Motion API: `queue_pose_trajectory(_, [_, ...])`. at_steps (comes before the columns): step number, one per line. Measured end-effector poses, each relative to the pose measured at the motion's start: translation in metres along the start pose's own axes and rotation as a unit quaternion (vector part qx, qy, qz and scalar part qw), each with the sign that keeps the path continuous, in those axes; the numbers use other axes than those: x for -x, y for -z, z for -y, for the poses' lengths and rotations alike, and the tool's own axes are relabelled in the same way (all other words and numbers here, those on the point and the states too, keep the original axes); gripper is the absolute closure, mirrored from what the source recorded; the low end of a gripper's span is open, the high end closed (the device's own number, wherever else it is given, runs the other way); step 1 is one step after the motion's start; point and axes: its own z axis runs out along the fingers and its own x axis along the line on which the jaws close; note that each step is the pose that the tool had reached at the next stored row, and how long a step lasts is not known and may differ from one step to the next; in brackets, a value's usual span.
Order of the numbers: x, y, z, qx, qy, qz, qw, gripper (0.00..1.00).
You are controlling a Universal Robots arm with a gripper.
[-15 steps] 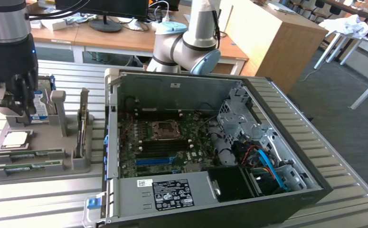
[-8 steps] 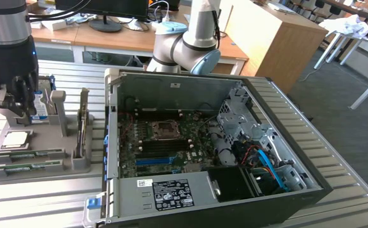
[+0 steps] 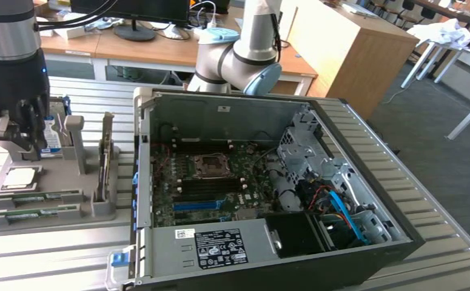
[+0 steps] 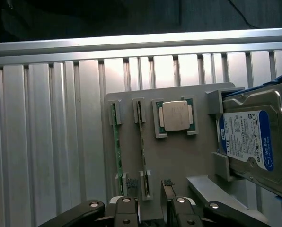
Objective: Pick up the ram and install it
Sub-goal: 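Pick up the ram and move it above insertion slot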
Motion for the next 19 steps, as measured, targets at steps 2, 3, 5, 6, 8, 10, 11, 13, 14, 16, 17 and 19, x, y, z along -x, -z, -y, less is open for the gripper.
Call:
queue_pose_trajectory(2, [0.0, -0.001, 0.0, 0.0, 0.0, 0.0, 1.0, 0.67])
queue_pose_trajectory(3, [0.0, -0.0015, 0.0001, 0.0, 0.0, 0.0, 1.0, 0.67])
queue_pose_trajectory(5, [0.0, -0.0024, 0.0001, 0.0, 0.0, 0.0, 1.0, 0.67])
queue_pose_trajectory(6, [-0.0001, -0.0029, 0.0001, 0.0, 0.0, 0.0, 1.0, 0.67])
queue_pose_trajectory(8, [-0.0001, -0.0038, 0.0001, 0.0, 0.0, 0.0, 1.0, 0.67])
queue_pose_trajectory(10, [-0.0001, -0.0047, 0.0002, 0.0, 0.0, 0.0, 1.0, 0.67])
queue_pose_trajectory(11, [-0.0001, -0.0052, 0.0002, 0.0, 0.0, 0.0, 1.0, 0.67])
queue_pose_trajectory(13, [-0.0001, -0.0062, 0.0003, 0.0, 0.0, 0.0, 1.0, 0.67])
queue_pose_trajectory(14, [-0.0001, -0.0067, 0.0003, 0.0, 0.0, 0.0, 1.0, 0.67])
queue_pose_trajectory(16, [-0.0001, -0.0076, 0.0003, 0.0, 0.0, 0.0, 1.0, 0.67])
queue_pose_trajectory(17, [-0.0001, -0.0082, 0.0003, 0.0, 0.0, 0.0, 1.0, 0.67])
queue_pose_trajectory(19, [-0.0001, -0.0093, 0.0004, -0.0001, 0.0, 0.0001, 1.0, 0.67])
